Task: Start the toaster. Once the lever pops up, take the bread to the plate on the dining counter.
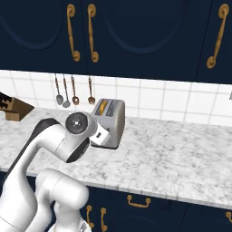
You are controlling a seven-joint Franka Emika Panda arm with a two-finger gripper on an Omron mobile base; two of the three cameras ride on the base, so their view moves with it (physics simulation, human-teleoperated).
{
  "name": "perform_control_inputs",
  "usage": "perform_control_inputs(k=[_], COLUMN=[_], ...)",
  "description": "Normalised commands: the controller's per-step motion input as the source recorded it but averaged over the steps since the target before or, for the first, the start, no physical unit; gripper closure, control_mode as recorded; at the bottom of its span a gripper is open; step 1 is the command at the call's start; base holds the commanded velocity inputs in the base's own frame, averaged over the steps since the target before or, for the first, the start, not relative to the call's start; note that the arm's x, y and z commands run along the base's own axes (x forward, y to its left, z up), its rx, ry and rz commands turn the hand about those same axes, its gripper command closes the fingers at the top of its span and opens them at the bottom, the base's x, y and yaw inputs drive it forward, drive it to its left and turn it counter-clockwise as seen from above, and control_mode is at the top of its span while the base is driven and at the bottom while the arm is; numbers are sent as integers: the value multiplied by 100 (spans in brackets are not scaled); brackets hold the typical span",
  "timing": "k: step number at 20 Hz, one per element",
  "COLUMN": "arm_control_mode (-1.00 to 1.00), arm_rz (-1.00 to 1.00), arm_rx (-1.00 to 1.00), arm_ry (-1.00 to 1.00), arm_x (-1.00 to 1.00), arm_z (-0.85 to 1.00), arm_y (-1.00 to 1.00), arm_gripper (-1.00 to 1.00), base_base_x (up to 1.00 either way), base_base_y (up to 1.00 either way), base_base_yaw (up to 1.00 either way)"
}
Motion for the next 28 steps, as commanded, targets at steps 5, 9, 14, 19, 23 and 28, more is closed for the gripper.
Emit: perform_control_inputs(k=[5,9,14,19,23,28], arm_control_mode=[-100,-100,-100,-100,-100,-100], arm_rz=[9,11,11,8,0,0], arm_rx=[-10,-16,-14,-7,0,0], arm_ry=[1,0,0,-3,0,0], arm_x=[-7,-8,-21,-16,0,0], arm_z=[100,83,53,22,0,0], arm_y=[34,29,13,7,0,0], arm_gripper=[-100,-100,-100,-100,-100,-100], base_base_x=[0,0,0,0,0,0], base_base_y=[0,0,0,0,0,0], base_base_yaw=[0,0,0,0,0,0])
